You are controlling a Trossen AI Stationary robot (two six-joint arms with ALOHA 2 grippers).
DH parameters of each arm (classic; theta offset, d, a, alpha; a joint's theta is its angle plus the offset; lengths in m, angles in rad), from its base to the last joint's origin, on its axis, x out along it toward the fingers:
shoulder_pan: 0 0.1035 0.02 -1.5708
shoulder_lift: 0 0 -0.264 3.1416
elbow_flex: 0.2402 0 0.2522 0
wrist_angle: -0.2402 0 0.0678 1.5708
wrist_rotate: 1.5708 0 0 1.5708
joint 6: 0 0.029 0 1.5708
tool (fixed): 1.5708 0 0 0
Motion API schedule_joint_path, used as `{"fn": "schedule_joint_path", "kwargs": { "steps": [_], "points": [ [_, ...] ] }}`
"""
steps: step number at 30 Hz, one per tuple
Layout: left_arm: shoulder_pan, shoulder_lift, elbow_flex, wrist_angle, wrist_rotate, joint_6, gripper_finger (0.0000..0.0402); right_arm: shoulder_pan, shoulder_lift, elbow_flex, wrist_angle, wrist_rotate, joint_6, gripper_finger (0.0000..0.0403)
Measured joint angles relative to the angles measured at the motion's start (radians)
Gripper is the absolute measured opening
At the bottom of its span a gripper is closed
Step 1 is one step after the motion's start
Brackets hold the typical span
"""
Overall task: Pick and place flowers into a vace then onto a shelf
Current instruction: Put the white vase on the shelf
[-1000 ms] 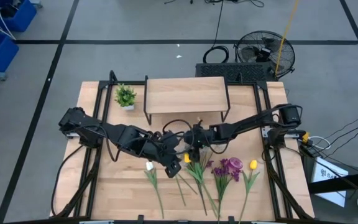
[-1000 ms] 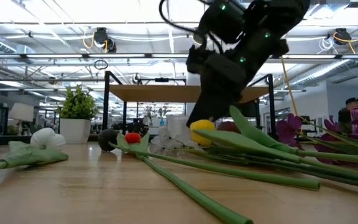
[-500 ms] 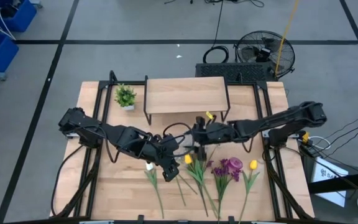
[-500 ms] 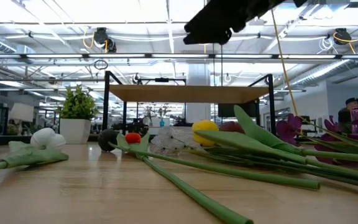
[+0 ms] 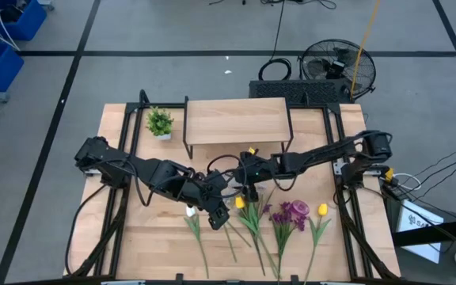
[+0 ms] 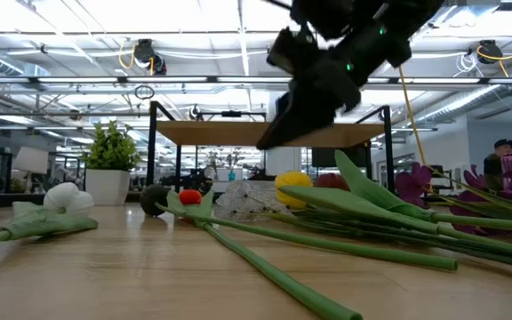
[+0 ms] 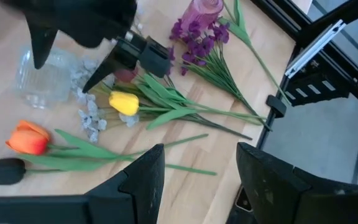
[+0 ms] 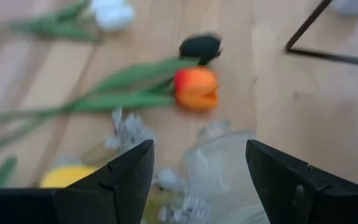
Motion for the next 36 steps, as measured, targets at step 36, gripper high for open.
{"fn": "schedule_joint_path", "kwargs": {
  "steps": [36],
  "points": [
    [-0.057, 0.148, -0.035, -0.072, -0.098, -0.123, 0.0204, 0.062, 0.029, -0.002, -0.054, 0.002, 0.153, 0.0247]
  ]
}}
